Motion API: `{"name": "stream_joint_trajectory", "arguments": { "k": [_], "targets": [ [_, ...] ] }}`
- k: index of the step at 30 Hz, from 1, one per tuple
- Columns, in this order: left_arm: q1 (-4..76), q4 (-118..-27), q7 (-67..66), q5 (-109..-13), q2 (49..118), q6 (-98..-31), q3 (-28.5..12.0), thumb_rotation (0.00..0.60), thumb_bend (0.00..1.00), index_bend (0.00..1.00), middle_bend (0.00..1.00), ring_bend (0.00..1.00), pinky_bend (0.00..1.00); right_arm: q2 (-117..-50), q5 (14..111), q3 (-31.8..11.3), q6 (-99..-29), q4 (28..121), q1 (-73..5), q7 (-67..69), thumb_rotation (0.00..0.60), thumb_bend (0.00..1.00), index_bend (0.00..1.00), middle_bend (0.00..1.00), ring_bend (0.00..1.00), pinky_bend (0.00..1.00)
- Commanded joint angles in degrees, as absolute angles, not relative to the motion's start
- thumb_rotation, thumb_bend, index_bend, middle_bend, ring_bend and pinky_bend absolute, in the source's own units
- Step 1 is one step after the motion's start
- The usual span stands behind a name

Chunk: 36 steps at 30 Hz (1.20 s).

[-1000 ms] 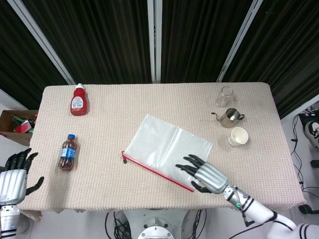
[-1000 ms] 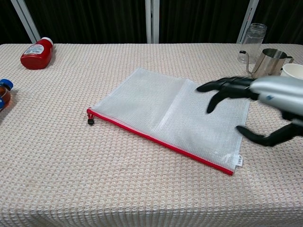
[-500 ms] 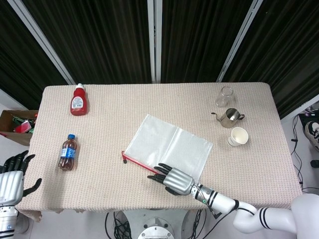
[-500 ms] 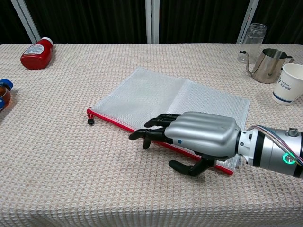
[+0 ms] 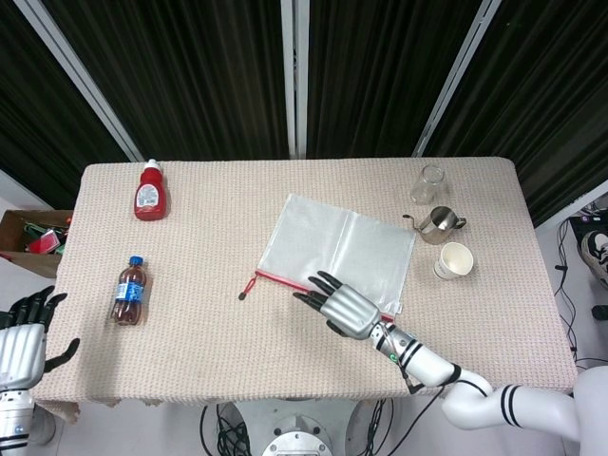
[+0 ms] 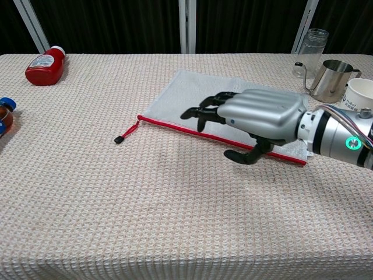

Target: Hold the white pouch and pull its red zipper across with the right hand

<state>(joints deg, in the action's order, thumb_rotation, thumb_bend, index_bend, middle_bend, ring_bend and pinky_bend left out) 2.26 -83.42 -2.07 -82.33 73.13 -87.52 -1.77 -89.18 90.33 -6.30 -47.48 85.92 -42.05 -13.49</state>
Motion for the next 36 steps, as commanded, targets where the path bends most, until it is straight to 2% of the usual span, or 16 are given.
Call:
{"name": "stream_joint_trajectory", "arguments": {
  "k": [1, 4, 7, 12, 16, 22, 36],
  "targets": [
    [2.3, -83.5, -2.0, -82.4, 73.0, -87.5, -1.8, 0.6, 0.22, 0.17, 0.1, 0.1, 0.12, -91.5, 90.0, -9.0, -45.9, 85.5, -45.8, -14.2, 0.6, 0.29, 0.01, 0.2, 0.0, 0.0],
    [2.2, -83.7, -2.0, -82.6, 72.8, -87.6, -1.8, 0.6, 0.22, 0.17, 0.1, 0.1, 0.12, -95.3, 88.5, -11.6, -43.7, 82.4, -49.5, -15.2, 0.6, 0.24, 0.11, 0.18, 0.0, 0.0],
    [1.9, -83.9, -1.8, -82.8, 72.7, -87.8, -1.8, 0.6, 0.22, 0.17, 0.1, 0.1, 0.12, -99.6, 86.2, -13.8, -41.1, 77.1, -53.3, -16.9, 0.6, 0.24, 0.23, 0.15, 0.0, 0.0],
    [1.4, -84.1, -1.6, -82.9, 72.7, -88.0, -1.6, 0.6, 0.22, 0.17, 0.1, 0.1, 0.12, -107.5, 83.2, -16.6, -37.8, 66.2, -59.8, -19.4, 0.6, 0.24, 0.31, 0.13, 0.0, 0.0],
    [1.0, -84.2, -1.5, -82.5, 72.6, -88.2, -1.7, 0.6, 0.22, 0.17, 0.1, 0.1, 0.12, -112.7, 82.5, -17.2, -36.1, 57.1, -64.0, -18.3, 0.6, 0.29, 0.34, 0.14, 0.0, 0.0],
    [0.4, -84.1, -1.0, -82.2, 72.3, -88.3, -1.7, 0.6, 0.22, 0.17, 0.1, 0.1, 0.12, -118.1, 83.1, -16.5, -35.8, 47.3, -68.0, -14.1, 0.6, 0.29, 0.38, 0.14, 0.0, 0.0],
    [0.0, -83.3, 0.2, -82.2, 72.6, -88.1, -2.0, 0.6, 0.22, 0.17, 0.1, 0.1, 0.12, -122.8, 85.0, -14.2, -37.9, 37.1, -71.9, -6.8, 0.6, 0.32, 0.5, 0.16, 0.0, 0.0]
  ]
}}
